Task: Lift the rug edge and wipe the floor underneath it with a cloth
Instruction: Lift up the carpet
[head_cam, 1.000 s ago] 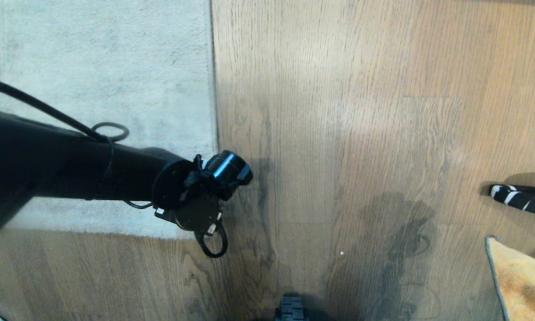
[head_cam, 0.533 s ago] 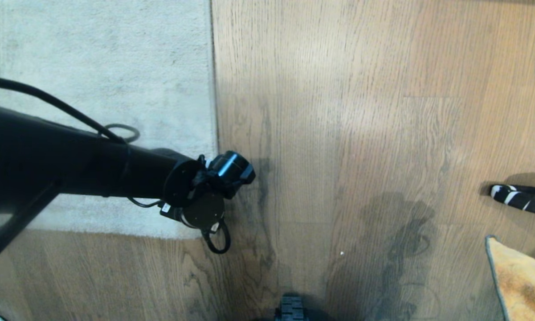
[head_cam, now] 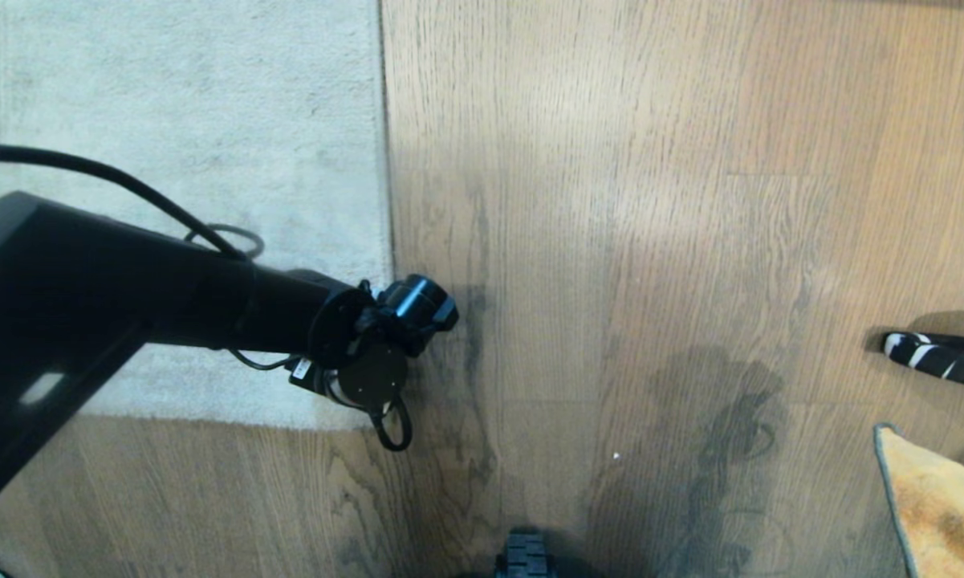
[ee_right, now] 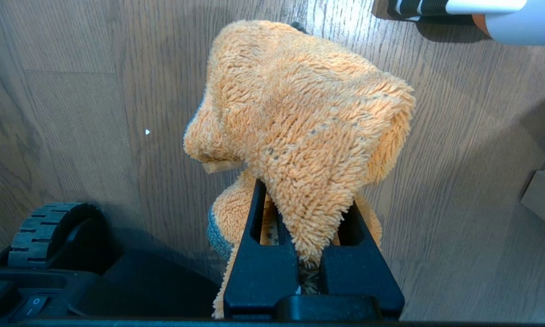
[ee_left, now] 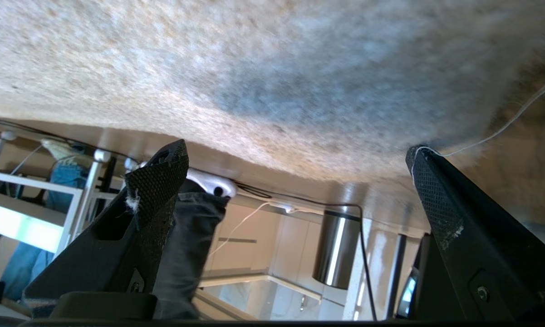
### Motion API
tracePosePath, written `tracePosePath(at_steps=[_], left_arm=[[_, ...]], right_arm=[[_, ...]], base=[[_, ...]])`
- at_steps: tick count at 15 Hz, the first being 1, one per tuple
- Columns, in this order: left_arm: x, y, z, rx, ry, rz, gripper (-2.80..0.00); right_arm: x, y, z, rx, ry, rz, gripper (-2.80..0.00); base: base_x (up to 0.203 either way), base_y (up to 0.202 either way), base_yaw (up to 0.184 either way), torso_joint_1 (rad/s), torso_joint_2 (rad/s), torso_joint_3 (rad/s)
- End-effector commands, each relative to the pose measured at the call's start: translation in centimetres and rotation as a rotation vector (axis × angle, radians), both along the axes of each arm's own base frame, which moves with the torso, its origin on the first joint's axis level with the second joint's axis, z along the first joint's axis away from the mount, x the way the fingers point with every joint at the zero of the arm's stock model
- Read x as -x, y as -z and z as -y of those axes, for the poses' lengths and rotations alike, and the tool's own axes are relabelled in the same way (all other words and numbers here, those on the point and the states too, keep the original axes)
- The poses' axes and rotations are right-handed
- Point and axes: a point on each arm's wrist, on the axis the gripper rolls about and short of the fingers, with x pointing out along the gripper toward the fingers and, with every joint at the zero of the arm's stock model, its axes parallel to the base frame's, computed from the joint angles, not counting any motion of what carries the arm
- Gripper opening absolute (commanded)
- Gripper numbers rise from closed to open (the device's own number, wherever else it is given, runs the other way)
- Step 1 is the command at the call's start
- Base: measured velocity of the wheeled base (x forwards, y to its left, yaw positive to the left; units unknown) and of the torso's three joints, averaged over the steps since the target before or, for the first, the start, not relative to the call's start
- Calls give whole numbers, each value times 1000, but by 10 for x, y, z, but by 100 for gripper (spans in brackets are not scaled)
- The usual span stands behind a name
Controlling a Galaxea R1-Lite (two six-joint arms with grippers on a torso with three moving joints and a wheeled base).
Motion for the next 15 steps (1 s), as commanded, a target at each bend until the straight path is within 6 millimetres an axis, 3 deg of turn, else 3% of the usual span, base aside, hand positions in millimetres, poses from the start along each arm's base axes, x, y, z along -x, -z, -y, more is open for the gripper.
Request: tracePosePath(at_steps=[1,6,15], left_arm=[[-5,4,-4,-18,-20,-4,0],[-9,-2,-5,-19,-29,19,0],[-15,-13,23,36,22,75,0]], right_arm=[[0,0,0,0,0,-2,-280],[0,0,0,0,0,-2,-280],[0,0,0,0,0,-2,-280]], base=[[0,0,0,0,0,0],[0,0,0,0,0,0],[0,0,0,0,0,0]])
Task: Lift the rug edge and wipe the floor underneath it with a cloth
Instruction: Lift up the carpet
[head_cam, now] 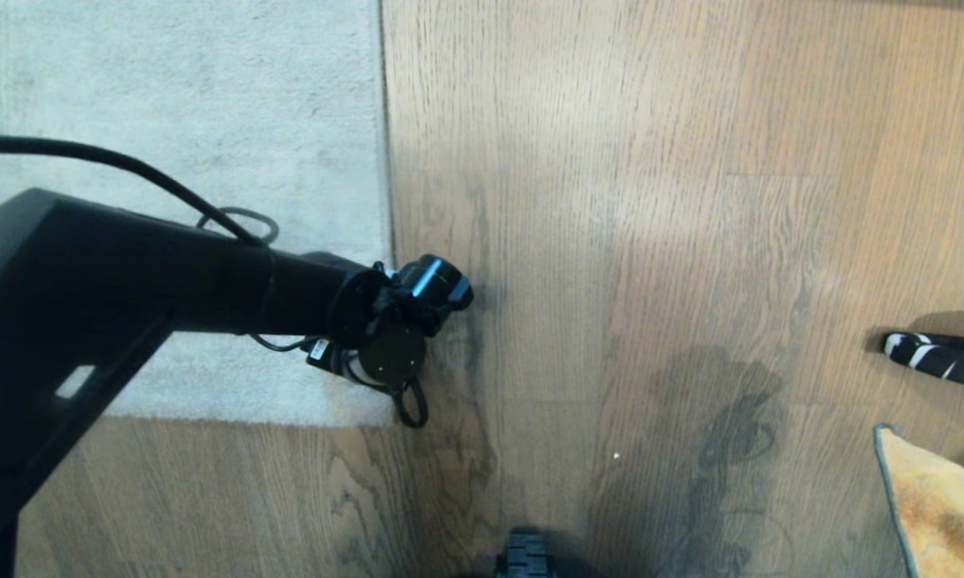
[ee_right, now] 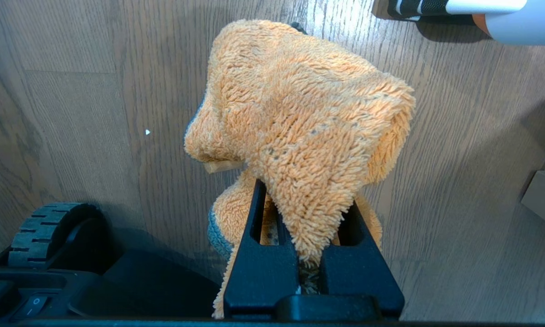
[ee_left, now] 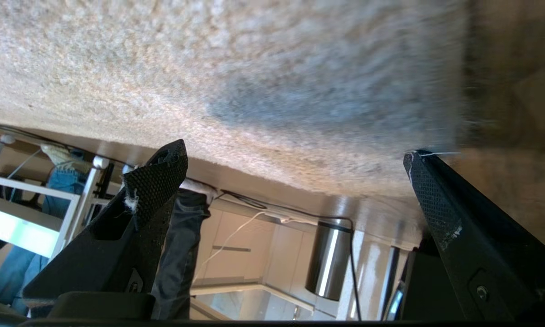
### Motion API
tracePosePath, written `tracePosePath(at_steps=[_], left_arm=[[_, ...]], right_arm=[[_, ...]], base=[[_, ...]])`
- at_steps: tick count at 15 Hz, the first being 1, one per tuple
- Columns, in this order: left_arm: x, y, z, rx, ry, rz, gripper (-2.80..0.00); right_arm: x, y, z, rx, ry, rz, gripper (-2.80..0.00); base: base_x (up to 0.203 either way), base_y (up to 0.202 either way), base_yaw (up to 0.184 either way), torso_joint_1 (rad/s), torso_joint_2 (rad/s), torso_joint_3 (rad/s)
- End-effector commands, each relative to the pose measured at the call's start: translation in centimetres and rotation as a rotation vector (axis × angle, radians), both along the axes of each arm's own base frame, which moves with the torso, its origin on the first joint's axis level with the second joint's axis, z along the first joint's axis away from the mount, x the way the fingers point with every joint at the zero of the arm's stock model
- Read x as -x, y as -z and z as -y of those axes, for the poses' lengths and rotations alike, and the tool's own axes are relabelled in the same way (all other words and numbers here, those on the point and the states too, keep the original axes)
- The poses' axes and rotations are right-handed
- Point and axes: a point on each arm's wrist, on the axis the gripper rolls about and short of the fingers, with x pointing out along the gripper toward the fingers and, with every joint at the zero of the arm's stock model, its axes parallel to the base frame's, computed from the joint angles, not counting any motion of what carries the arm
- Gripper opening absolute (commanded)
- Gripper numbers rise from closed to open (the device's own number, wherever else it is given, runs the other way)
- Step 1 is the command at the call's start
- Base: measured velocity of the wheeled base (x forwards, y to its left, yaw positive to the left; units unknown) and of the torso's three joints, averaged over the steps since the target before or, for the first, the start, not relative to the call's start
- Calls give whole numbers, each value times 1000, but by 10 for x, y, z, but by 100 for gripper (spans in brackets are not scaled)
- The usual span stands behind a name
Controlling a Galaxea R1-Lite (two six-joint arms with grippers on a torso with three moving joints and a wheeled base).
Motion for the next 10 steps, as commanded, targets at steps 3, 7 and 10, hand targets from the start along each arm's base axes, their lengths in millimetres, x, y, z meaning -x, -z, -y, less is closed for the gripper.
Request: tracePosePath(at_steps=[3,7,10], left_arm=[[1,6,12,6,23,1,0],[-4,8,26,16,40,17,0],[-8,12,26,8,35,15,0]], right_arm=[[0,0,0,0,0,-1,-280],[0,0,0,0,0,-1,-280],[0,0,0,0,-1,-1,-280]], base=[[0,0,0,0,0,0],[0,0,0,0,0,0],[0,0,0,0,0,0]])
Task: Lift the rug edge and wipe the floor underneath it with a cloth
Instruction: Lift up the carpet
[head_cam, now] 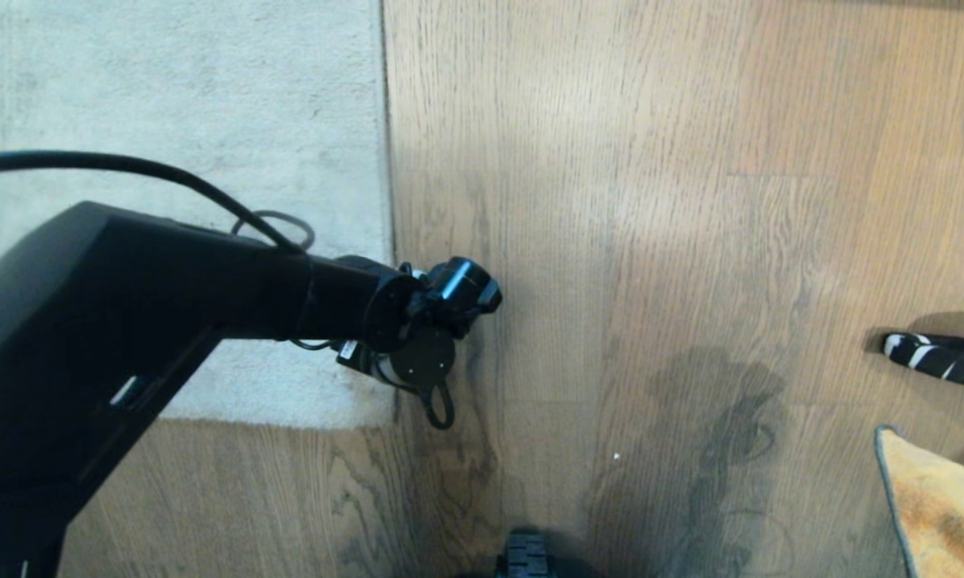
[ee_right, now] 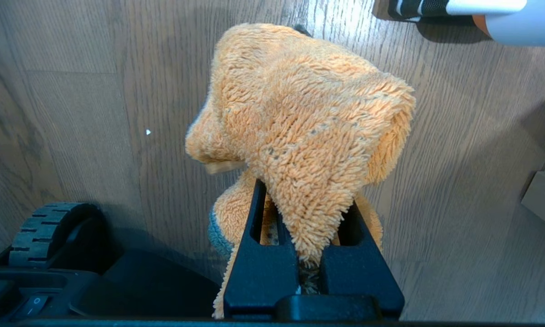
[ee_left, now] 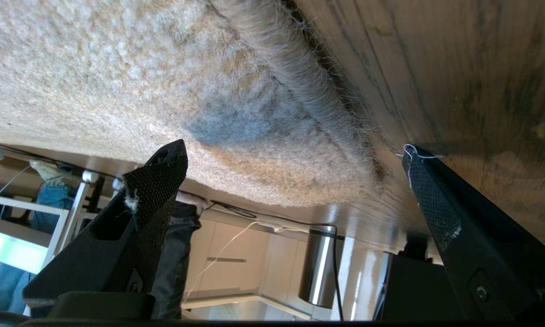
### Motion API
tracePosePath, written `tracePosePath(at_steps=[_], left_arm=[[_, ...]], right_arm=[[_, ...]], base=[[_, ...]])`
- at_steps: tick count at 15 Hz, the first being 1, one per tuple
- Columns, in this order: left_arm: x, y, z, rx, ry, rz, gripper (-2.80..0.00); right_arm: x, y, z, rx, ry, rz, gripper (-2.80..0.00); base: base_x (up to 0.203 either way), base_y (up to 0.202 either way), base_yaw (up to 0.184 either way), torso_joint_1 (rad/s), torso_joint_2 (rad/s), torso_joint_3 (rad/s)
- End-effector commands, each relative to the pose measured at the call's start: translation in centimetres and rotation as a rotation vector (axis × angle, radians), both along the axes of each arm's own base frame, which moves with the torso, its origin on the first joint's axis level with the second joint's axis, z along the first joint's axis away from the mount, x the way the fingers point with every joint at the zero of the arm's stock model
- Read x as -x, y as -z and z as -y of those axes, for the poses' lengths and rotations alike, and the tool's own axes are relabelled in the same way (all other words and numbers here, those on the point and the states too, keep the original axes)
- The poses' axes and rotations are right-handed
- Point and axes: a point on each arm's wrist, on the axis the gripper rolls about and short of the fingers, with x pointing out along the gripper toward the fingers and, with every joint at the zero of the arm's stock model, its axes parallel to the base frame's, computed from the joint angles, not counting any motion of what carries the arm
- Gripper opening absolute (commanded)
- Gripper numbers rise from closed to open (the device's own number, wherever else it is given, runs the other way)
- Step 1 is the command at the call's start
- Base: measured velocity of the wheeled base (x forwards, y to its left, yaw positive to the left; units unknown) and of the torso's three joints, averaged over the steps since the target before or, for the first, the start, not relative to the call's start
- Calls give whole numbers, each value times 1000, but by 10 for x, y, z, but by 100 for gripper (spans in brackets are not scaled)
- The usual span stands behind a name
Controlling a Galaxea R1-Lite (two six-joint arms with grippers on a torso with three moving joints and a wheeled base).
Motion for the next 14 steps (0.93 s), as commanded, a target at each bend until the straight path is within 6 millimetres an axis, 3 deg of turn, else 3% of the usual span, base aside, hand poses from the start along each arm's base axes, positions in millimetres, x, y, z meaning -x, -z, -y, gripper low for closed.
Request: tracePosePath(at_steps=[1,14], left_arm=[[-4,6,0,-7,-10,0,0],[-4,-11,-30,-136,-76,-21,0]], right_arm=[[0,0,0,0,0,-2,-280],[0,0,0,0,0,-2,-280]], base=[[0,0,0,0,0,0],[0,0,0,0,0,0]])
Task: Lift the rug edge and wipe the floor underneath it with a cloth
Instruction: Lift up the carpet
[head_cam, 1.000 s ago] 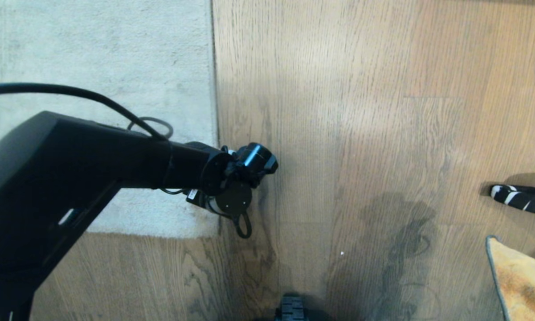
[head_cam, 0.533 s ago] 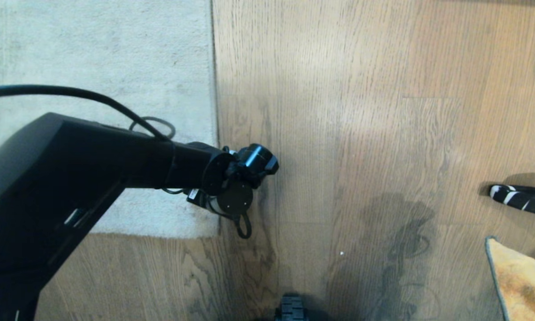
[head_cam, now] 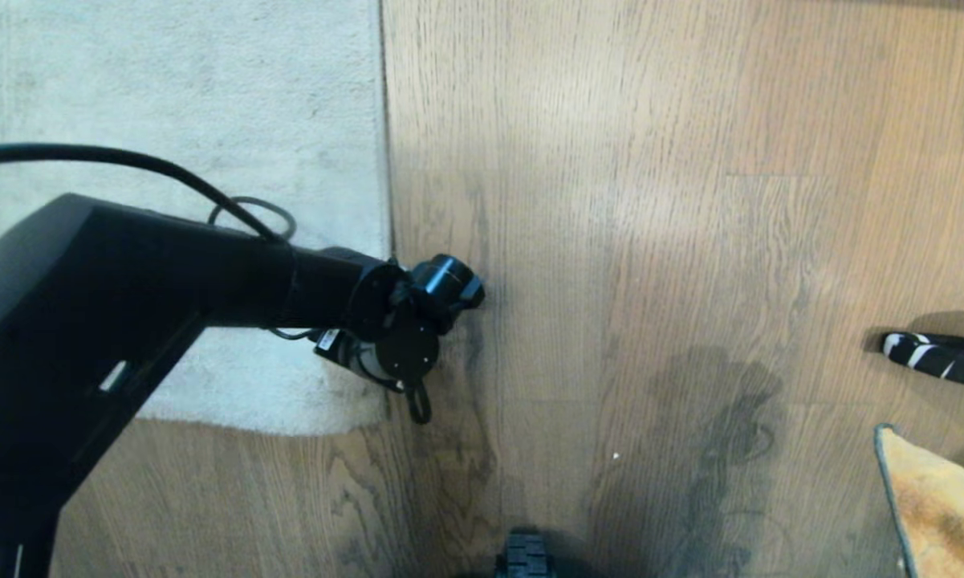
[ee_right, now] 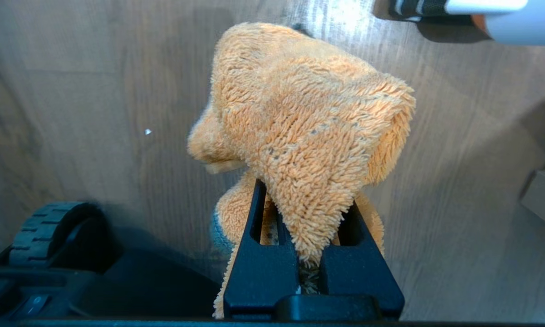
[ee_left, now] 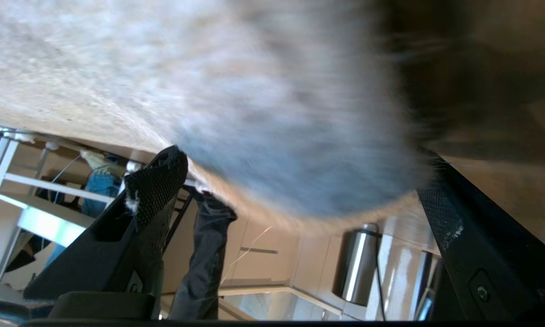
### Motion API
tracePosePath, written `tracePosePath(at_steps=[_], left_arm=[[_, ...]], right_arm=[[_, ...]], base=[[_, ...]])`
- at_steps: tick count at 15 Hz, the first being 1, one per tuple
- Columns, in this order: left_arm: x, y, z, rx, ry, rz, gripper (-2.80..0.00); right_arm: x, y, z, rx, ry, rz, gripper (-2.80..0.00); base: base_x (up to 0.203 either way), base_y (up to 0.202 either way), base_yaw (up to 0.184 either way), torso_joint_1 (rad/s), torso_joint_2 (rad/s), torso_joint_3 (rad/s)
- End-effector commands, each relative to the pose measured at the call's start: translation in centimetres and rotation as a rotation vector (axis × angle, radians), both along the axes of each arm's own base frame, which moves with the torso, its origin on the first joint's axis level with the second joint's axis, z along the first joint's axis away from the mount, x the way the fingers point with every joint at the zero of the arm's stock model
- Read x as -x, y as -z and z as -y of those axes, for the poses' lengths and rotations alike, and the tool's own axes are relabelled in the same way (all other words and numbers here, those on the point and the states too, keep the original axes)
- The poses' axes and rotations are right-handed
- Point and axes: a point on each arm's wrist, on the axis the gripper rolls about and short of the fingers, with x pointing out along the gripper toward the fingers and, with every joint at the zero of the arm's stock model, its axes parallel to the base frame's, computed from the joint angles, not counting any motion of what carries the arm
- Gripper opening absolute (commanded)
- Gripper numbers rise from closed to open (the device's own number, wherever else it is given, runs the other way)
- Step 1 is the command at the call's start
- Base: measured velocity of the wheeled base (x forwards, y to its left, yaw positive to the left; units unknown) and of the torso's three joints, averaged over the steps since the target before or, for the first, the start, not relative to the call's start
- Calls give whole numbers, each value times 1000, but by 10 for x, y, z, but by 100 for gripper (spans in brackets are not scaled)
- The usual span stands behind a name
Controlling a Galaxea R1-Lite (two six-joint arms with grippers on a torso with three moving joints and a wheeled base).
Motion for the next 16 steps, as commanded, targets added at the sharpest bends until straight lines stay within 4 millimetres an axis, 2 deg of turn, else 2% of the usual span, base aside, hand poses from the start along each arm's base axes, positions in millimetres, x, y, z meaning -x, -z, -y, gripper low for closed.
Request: tracePosePath(at_steps=[1,16], left_arm=[[2,-6,-5,-10,-11,-2,0],[10,-43,-21,-20,-45,49,0]], right_arm=[[0,0,0,0,0,-2,-280],[0,0,0,0,0,-2,-280]], base=[[0,0,0,0,0,0],[0,0,0,0,0,0]])
